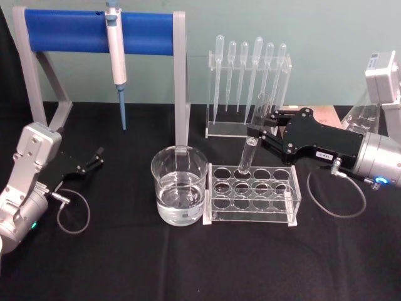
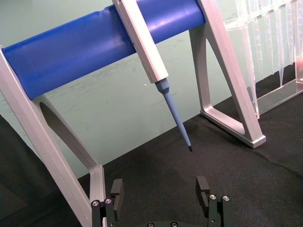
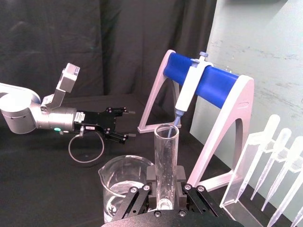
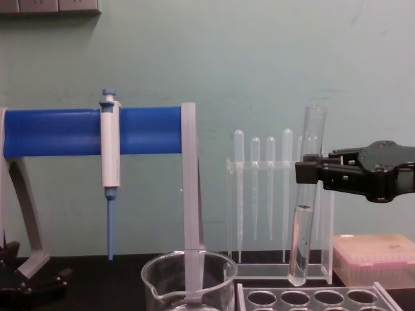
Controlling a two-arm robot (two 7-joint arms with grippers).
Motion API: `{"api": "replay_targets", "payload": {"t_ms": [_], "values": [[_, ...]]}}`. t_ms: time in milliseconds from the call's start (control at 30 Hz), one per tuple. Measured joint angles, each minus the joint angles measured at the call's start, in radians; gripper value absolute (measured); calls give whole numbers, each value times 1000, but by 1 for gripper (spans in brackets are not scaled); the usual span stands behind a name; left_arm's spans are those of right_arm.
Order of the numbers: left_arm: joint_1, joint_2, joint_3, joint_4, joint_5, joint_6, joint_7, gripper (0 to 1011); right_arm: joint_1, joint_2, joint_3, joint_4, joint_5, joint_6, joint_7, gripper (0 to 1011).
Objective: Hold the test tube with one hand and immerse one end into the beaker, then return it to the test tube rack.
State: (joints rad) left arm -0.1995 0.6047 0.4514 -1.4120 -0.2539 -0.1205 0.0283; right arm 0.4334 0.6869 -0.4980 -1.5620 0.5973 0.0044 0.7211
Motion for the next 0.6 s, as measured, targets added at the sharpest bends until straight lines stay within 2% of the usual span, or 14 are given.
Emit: {"api": "replay_targets", "payload": {"t_ms": [600], "values": [[0,0,0,0,0,0,0,1000,0,0,0,0,0,0,0,225]]}}
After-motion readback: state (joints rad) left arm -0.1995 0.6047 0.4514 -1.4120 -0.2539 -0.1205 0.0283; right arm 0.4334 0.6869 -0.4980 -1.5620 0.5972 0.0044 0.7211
